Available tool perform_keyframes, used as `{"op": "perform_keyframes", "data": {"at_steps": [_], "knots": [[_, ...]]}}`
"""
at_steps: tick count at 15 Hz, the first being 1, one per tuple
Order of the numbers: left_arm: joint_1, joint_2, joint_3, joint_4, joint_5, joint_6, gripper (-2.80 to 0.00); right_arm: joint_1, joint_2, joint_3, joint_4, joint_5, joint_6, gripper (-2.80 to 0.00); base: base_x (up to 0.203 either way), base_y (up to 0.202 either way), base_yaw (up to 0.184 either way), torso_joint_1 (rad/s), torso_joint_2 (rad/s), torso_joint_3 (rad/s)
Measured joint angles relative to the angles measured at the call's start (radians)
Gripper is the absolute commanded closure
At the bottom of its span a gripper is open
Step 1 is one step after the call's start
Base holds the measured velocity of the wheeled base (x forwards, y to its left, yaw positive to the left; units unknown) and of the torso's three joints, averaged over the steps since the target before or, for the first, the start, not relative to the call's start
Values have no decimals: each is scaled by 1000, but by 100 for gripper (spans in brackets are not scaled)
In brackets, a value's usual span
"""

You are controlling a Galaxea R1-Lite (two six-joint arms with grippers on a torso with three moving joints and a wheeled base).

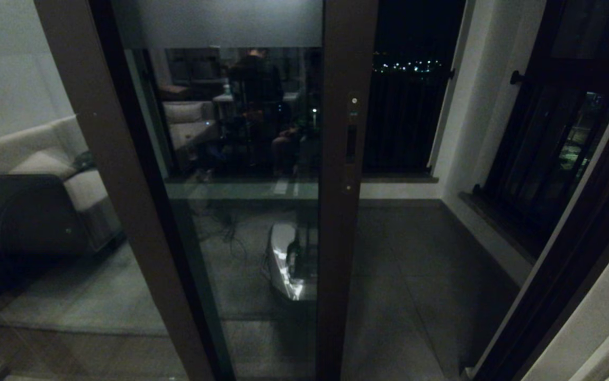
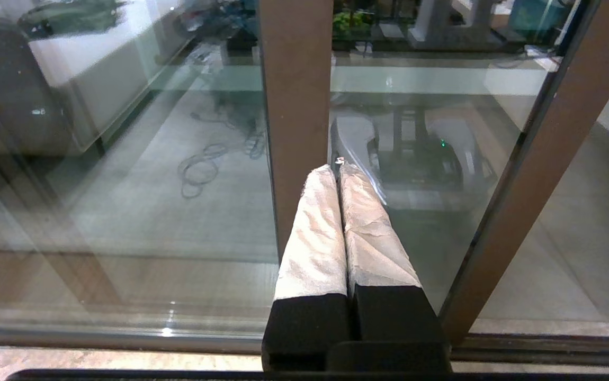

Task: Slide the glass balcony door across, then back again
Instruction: Open the slid door

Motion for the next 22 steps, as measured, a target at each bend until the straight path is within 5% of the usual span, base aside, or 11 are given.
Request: {"op": "perform_keyframes", "data": {"at_steps": [4, 9, 11, 14, 17, 19, 22], "knots": [[0, 0, 0, 0, 0, 0, 0, -235, -377, 25, 244, -2, -81, 0, 0, 0, 0, 0, 0, 0], [-1, 0, 0, 0, 0, 0, 0, -378, -757, 98, 504, 78, -111, 0, 0, 0, 0, 0, 0, 0], [0, 0, 0, 0, 0, 0, 0, -401, -871, 153, 611, 167, -47, 0, 0, 0, 0, 0, 0, 0], [0, 0, 0, 0, 0, 0, 0, -415, -937, 314, 664, 442, 161, 0, 0, 0, 0, 0, 0, 0], [0, 0, 0, 0, 0, 0, 0, -417, -957, 605, 563, 608, 157, 0, 0, 0, 0, 0, 0, 0], [0, 0, 0, 0, 0, 0, 0, -418, -959, 834, 346, 618, 152, 0, 0, 0, 0, 0, 0, 0], [0, 0, 0, 0, 0, 0, 0, -418, -959, 1008, -31, 582, 225, 0, 0, 0, 0, 0, 0, 0]]}}
